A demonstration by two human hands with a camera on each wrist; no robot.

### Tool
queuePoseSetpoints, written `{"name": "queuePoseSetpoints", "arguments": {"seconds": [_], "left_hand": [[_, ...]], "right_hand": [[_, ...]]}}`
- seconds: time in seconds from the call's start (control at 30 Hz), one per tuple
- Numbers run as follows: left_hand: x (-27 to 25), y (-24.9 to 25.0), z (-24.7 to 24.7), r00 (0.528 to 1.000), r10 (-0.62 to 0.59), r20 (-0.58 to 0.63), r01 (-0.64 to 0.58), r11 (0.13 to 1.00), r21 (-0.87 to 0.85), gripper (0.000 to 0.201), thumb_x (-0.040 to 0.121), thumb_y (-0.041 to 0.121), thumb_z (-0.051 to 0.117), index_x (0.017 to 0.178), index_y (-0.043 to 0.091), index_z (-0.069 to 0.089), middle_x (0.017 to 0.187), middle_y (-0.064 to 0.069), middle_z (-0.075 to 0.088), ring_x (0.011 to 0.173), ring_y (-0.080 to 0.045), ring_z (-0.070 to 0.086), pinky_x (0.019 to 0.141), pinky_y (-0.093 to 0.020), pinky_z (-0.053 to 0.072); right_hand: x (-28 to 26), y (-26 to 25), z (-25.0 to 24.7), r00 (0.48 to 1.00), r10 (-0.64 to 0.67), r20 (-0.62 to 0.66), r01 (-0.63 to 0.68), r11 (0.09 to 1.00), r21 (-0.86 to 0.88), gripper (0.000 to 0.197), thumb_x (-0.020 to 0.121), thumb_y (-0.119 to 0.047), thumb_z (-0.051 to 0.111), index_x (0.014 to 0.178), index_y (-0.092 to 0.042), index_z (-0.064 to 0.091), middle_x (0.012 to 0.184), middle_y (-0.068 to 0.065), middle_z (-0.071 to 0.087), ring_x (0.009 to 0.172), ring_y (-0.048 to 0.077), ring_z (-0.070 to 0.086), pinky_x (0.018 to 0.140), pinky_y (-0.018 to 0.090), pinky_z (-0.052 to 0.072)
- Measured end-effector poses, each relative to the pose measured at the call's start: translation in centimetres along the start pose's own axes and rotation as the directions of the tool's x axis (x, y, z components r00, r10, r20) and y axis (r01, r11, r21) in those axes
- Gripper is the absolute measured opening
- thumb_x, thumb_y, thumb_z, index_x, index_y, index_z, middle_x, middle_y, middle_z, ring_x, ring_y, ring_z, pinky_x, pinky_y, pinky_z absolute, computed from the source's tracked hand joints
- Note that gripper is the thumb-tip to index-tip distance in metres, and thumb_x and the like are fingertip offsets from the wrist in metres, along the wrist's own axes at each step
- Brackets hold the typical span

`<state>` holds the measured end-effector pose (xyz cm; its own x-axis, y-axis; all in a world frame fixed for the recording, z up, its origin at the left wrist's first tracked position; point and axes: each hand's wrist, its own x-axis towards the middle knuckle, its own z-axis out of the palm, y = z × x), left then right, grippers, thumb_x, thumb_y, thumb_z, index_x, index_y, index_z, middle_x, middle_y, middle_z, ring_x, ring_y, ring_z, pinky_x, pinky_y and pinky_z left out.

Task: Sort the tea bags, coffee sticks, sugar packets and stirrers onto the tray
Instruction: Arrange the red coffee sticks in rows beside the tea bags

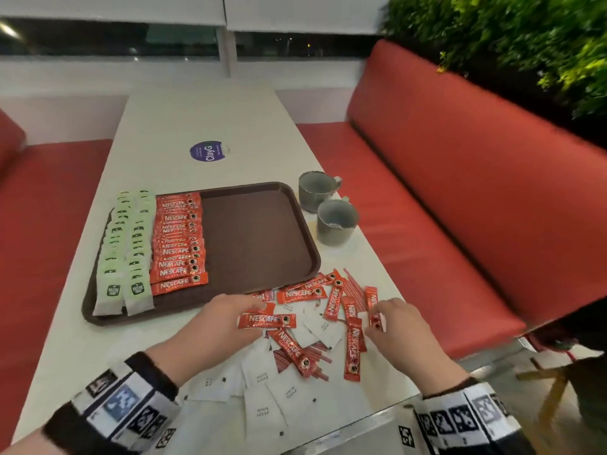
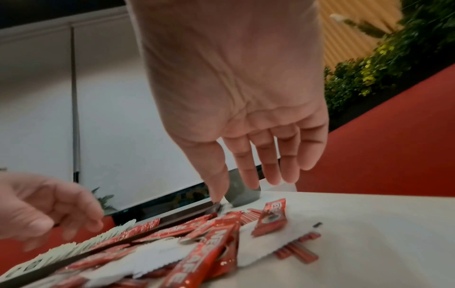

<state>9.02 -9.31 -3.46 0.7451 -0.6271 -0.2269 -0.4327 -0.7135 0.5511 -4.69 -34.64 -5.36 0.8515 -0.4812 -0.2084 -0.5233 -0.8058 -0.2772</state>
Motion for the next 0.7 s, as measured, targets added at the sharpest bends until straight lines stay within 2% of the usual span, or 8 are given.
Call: {"name": "queuePoseSetpoints", "arguments": {"seconds": [0.1, 0.2, 0.23, 0.3, 0.37, 0.47, 0.57, 0.7], "left_hand": [[1.1, 1.9, 1.7, 0.998, 0.049, 0.031, -0.05, 0.997, 0.06, 0.045, 0.087, 0.036, 0.063, 0.131, 0.033, 0.052, 0.132, 0.014, 0.052, 0.122, -0.005, 0.04, 0.1, -0.021, 0.033], [1.6, 3.1, 3.2, 0.995, 0.084, 0.06, -0.091, 0.987, 0.131, 0.04, 0.088, 0.036, 0.06, 0.127, 0.031, 0.055, 0.129, 0.012, 0.054, 0.122, -0.008, 0.042, 0.099, -0.023, 0.035], [1.7, 3.3, 3.6, 0.994, 0.088, 0.066, -0.097, 0.984, 0.149, 0.038, 0.088, 0.035, 0.06, 0.126, 0.03, 0.057, 0.126, 0.012, 0.056, 0.119, -0.008, 0.043, 0.098, -0.022, 0.037], [1.7, 3.3, 4.1, 0.994, 0.075, 0.074, -0.087, 0.982, 0.17, 0.035, 0.088, 0.035, 0.06, 0.123, 0.03, 0.059, 0.121, 0.013, 0.059, 0.112, -0.006, 0.045, 0.096, -0.021, 0.04], [1.5, 3.1, 4.4, 0.996, 0.057, 0.074, -0.07, 0.981, 0.179, 0.032, 0.088, 0.037, 0.06, 0.12, 0.031, 0.06, 0.115, 0.017, 0.058, 0.106, -0.003, 0.043, 0.092, -0.018, 0.04], [1.1, 2.9, 4.7, 0.997, 0.05, 0.062, -0.06, 0.984, 0.169, 0.028, 0.089, 0.04, 0.059, 0.116, 0.032, 0.061, 0.105, 0.021, 0.053, 0.102, -0.002, 0.041, 0.087, -0.016, 0.037], [1.1, 2.8, 4.8, 0.998, 0.035, 0.047, -0.042, 0.986, 0.162, 0.028, 0.088, 0.041, 0.059, 0.115, 0.034, 0.06, 0.107, 0.021, 0.054, 0.103, -0.002, 0.041, 0.089, -0.016, 0.038], [1.2, 3.0, 5.0, 0.999, 0.015, 0.03, -0.019, 0.988, 0.154, 0.025, 0.088, 0.04, 0.06, 0.112, 0.033, 0.061, 0.108, 0.017, 0.057, 0.103, -0.003, 0.044, 0.09, -0.019, 0.041]], "right_hand": [[1.7, 0.0, 0.0, 0.998, 0.027, 0.063, -0.025, 0.999, -0.043, 0.037, 0.089, -0.043, 0.056, 0.112, -0.014, 0.057, 0.111, 0.004, 0.058, 0.104, 0.024, 0.054, 0.085, 0.033, 0.047], [3.5, -0.5, 0.1, 0.98, 0.083, 0.18, -0.1, 0.991, 0.087, 0.042, 0.082, -0.052, 0.062, 0.101, -0.015, 0.056, 0.09, 0.0, 0.062, 0.076, 0.018, 0.063, 0.06, 0.027, 0.051], [3.7, -0.8, 0.2, 0.973, 0.099, 0.206, -0.125, 0.985, 0.116, 0.044, 0.078, -0.052, 0.066, 0.101, -0.017, 0.055, 0.088, -0.002, 0.061, 0.074, 0.015, 0.062, 0.056, 0.026, 0.05], [4.0, -1.3, 0.5, 0.965, 0.113, 0.235, -0.137, 0.986, 0.089, 0.052, 0.071, -0.048, 0.073, 0.106, -0.016, 0.052, 0.095, -0.001, 0.058, 0.081, 0.017, 0.062, 0.059, 0.027, 0.05], [4.2, -1.4, 1.0, 0.965, 0.112, 0.236, -0.125, 0.991, 0.039, 0.052, 0.072, -0.038, 0.073, 0.111, -0.015, 0.048, 0.105, 0.002, 0.055, 0.093, 0.021, 0.061, 0.068, 0.03, 0.052], [4.0, -1.4, 1.6, 0.969, 0.087, 0.23, -0.105, 0.992, 0.071, 0.036, 0.079, -0.022, 0.058, 0.111, -0.016, 0.045, 0.111, 0.006, 0.055, 0.098, 0.025, 0.06, 0.078, 0.034, 0.054], [3.8, -1.4, 1.8, 0.977, 0.05, 0.208, -0.071, 0.993, 0.094, 0.035, 0.081, -0.02, 0.051, 0.115, -0.016, 0.045, 0.11, 0.006, 0.055, 0.097, 0.027, 0.061, 0.08, 0.035, 0.054], [3.7, -1.4, 2.0, 0.984, -0.01, 0.176, -0.009, 0.994, 0.108, 0.032, 0.088, -0.017, 0.046, 0.12, -0.013, 0.045, 0.113, 0.007, 0.058, 0.102, 0.026, 0.061, 0.081, 0.031, 0.05]]}}
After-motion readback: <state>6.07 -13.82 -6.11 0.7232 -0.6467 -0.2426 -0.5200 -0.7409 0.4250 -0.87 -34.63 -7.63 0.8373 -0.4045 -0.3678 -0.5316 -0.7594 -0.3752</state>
